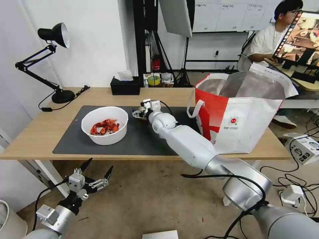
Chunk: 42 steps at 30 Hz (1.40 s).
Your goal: Pick up the trash from the table and place it into the takeout bag.
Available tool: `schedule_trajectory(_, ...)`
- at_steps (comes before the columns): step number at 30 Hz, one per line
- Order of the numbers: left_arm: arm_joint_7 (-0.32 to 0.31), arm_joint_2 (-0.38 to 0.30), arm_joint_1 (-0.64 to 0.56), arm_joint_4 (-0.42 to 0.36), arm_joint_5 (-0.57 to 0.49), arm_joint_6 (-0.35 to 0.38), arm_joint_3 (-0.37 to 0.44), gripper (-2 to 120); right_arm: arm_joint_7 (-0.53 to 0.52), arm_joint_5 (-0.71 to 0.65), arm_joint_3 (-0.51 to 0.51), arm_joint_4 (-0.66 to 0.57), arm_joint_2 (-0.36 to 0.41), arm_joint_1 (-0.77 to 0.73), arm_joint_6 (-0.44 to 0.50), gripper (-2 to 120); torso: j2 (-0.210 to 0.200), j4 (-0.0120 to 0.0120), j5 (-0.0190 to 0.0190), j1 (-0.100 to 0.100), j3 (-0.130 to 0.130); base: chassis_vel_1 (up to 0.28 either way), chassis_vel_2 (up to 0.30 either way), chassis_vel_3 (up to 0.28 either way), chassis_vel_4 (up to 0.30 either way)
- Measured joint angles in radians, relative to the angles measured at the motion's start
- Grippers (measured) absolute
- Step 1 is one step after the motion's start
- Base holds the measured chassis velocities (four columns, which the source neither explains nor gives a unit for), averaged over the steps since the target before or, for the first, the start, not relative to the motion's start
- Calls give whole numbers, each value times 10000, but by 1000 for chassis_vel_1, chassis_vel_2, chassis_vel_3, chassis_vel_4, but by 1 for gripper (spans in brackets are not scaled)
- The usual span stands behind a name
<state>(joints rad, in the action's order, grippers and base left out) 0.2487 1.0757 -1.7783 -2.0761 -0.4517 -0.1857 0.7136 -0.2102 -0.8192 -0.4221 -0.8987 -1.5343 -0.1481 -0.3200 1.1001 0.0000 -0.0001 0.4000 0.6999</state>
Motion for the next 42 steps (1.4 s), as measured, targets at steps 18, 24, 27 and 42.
schedule_trajectory(18,-8,83,-98,-115,68,-14,13,100,-62,230,82,583,-274,-79,22,100,-1,0,0,-1,0,0,0,0,0)
schedule_trajectory(24,-11,114,-171,-195,78,-25,66,100,-83,231,52,611,-249,-54,18,100,-1,0,0,0,0,0,0,0,0)
schedule_trajectory(27,-10,130,-185,-203,85,-33,75,100,-83,226,48,614,-242,-55,17,96,-1,0,1,0,0,0,0,0,0)
schedule_trajectory(42,-17,319,-310,-347,196,-125,43,100,-117,51,64,81,42,-505,-5,34,0,0,1,0,0,0,0,0,0)
